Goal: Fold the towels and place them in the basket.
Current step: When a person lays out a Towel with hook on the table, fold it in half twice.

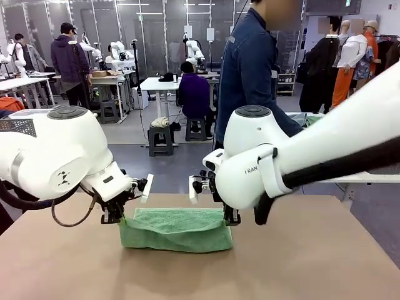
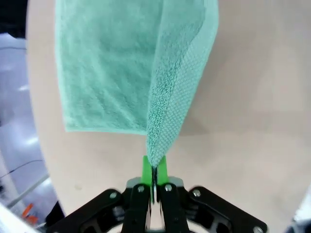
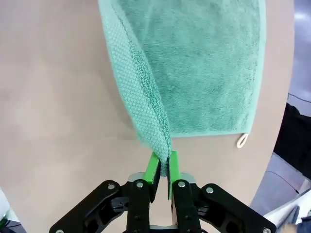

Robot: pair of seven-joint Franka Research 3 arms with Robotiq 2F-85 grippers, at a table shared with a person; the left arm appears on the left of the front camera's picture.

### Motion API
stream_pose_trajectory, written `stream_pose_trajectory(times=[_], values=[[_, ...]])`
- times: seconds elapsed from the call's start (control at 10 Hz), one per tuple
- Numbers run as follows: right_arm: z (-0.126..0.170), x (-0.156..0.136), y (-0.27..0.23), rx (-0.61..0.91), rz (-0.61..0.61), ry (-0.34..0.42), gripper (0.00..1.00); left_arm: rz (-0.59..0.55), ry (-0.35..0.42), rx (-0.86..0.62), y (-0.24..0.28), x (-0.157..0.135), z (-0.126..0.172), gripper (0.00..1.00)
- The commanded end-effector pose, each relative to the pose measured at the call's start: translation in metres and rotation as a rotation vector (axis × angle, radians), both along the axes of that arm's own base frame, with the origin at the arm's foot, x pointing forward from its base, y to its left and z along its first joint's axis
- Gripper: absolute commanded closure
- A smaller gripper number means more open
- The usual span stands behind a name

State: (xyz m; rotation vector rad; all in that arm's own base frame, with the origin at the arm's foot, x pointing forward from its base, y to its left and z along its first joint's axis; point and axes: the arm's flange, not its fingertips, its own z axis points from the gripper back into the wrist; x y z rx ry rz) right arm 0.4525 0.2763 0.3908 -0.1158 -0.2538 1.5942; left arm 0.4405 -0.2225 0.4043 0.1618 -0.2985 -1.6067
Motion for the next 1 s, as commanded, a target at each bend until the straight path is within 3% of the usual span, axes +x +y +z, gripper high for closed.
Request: stream_pose_trajectory(times=[0.0,0.5,0.9], values=[[-0.006,0.035,0.002,0.007,0.016,0.042,0.89,-0.023,0.052,-0.019,-0.003,0.033,-0.003,0.96],[-0.013,0.087,-0.003,-0.019,0.004,0.035,0.89,0.028,0.038,0.038,0.001,0.085,-0.014,0.96],[-0.035,0.126,-0.006,0.03,-0.01,0.037,0.89,0.025,0.025,0.03,0.006,0.128,-0.043,0.96]])
